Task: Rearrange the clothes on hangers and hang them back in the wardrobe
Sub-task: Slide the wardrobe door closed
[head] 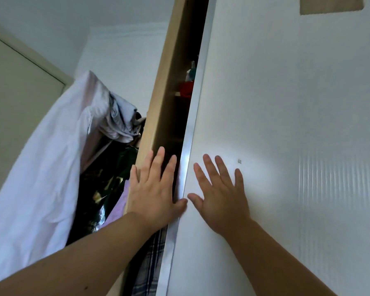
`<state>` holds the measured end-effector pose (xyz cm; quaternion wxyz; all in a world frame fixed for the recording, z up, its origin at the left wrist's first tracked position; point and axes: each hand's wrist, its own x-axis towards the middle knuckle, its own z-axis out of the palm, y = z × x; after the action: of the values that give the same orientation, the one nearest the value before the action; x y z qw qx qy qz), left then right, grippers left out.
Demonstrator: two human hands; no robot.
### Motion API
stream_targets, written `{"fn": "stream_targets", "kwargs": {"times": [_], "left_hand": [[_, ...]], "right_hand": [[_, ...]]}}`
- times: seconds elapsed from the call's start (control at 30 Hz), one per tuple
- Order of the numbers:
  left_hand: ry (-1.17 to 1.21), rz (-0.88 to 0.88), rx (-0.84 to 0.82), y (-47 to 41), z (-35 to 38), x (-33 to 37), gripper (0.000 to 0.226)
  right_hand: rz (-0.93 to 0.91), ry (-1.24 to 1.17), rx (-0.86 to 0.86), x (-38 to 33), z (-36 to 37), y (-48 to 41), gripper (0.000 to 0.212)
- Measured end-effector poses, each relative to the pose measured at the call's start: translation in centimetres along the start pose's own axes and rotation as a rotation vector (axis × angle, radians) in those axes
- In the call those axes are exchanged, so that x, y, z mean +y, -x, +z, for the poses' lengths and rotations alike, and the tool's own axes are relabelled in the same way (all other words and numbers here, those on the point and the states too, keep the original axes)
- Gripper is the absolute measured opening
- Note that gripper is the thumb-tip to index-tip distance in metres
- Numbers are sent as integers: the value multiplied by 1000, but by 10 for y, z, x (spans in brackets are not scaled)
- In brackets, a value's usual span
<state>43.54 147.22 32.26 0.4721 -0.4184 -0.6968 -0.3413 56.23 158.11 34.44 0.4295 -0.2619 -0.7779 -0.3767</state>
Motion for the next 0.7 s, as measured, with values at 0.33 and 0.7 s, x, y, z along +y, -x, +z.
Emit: {"fn": "stream_targets", "kwargs": {"times": [0.33, 0.7], "left_hand": [[311, -127, -127, -2, 1, -45, 114], [284, -17, -119, -2, 5, -64, 92]], "right_hand": [[1, -39, 35, -38, 3, -10, 74], [-7, -43, -25, -65, 2, -25, 75]]}}
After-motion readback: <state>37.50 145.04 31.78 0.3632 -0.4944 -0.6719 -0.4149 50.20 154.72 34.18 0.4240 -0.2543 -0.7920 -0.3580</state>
